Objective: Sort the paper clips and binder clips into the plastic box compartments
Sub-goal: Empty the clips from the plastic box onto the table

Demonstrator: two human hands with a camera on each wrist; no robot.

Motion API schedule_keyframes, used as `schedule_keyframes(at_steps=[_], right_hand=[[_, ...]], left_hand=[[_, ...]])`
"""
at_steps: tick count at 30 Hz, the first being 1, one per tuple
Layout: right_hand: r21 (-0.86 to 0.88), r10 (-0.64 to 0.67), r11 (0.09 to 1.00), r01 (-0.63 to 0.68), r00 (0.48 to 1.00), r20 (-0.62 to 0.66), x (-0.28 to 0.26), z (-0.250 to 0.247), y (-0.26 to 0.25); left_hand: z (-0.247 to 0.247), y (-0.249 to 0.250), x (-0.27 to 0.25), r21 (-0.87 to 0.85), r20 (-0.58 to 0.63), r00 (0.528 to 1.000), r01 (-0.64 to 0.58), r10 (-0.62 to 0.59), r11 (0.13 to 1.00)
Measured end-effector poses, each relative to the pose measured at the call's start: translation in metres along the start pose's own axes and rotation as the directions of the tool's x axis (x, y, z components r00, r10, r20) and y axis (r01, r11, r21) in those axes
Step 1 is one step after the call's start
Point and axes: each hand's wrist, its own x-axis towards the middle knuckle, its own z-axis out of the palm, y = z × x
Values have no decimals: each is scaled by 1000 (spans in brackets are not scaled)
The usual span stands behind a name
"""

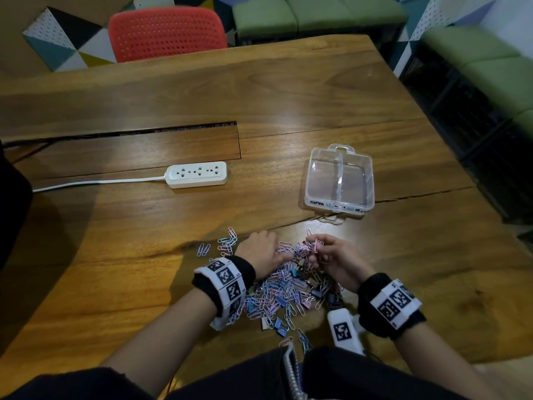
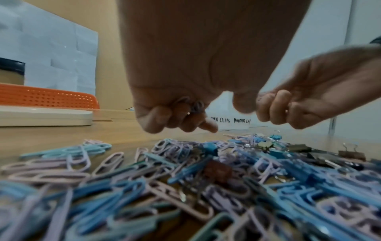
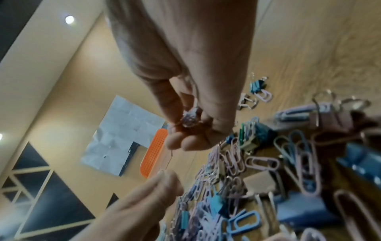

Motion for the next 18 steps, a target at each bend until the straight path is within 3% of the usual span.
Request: schedule_keyframes(at_steps=[5,7,9,10,12,14,16,18], right_hand=[[98,17,995,-11,998,-59,3,0,-3],[-32,-40,999,36,993,-111,7,3,-5],[-341,-118,938,62,982,-146,9,8,-5],[-515,-169,854,76,976,-136,11,10,-4],[-796,-263,593,120,963,-51,16,11,-2],[-937,-285,312,157,956,65,17,11,-3],[-971,-258,165,171,958,125,17,9,-7],[-979,-230,107,176,962,148,17,9,-11]], left_hand=[[6,3,-3,180,1,1000,-27,27,983],[7,5,-5,153,1,1000,-23,24,988],[6,8,-6,137,14,1000,-15,14,991],[5,9,-7,130,30,999,-13,10,991],[2,8,-7,87,79,997,-6,-1,996],[-2,5,-8,-3,124,992,6,-5,1000],[-7,2,-9,-134,131,991,14,4,991],[-12,-2,-8,-286,150,989,50,-7,957]])
